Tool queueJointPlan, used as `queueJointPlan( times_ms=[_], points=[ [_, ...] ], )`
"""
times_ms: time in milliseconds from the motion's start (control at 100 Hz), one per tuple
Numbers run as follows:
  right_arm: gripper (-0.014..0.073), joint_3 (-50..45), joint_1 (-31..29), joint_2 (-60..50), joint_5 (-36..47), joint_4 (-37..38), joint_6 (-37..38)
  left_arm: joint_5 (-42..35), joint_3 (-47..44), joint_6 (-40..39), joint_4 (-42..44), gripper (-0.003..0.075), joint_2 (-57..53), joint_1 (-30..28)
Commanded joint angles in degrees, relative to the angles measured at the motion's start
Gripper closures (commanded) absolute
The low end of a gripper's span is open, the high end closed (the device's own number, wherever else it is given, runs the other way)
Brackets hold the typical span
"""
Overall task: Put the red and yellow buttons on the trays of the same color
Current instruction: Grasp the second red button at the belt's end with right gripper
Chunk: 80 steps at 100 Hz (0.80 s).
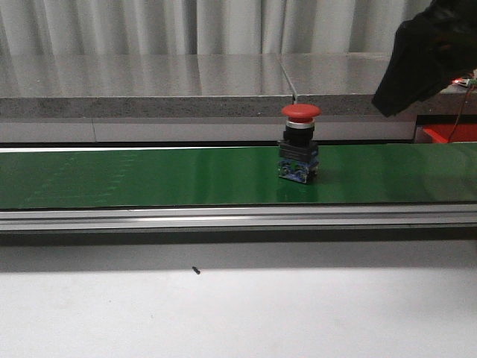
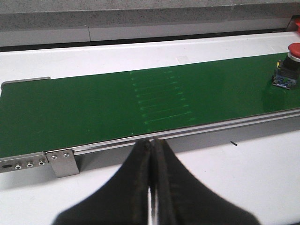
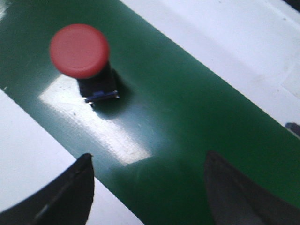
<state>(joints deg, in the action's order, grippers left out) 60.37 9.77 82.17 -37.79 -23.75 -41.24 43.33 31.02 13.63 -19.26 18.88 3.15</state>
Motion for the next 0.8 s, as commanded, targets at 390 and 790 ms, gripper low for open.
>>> queueJointPlan(
  times_ms=[390, 790],
  points=[
    [0.0159, 1.7, 1.5, 5.5, 6.2, -11.4, -10.2, -3.8, 1.5, 0.0, -1.5, 0.0741, 0.5, 0.3],
    [0.0161, 5.4, 1.5, 9.2, 7.5, -12.6, -10.2, -3.8, 1.5, 0.0, -1.5, 0.0741, 0.5, 0.3]
  ],
)
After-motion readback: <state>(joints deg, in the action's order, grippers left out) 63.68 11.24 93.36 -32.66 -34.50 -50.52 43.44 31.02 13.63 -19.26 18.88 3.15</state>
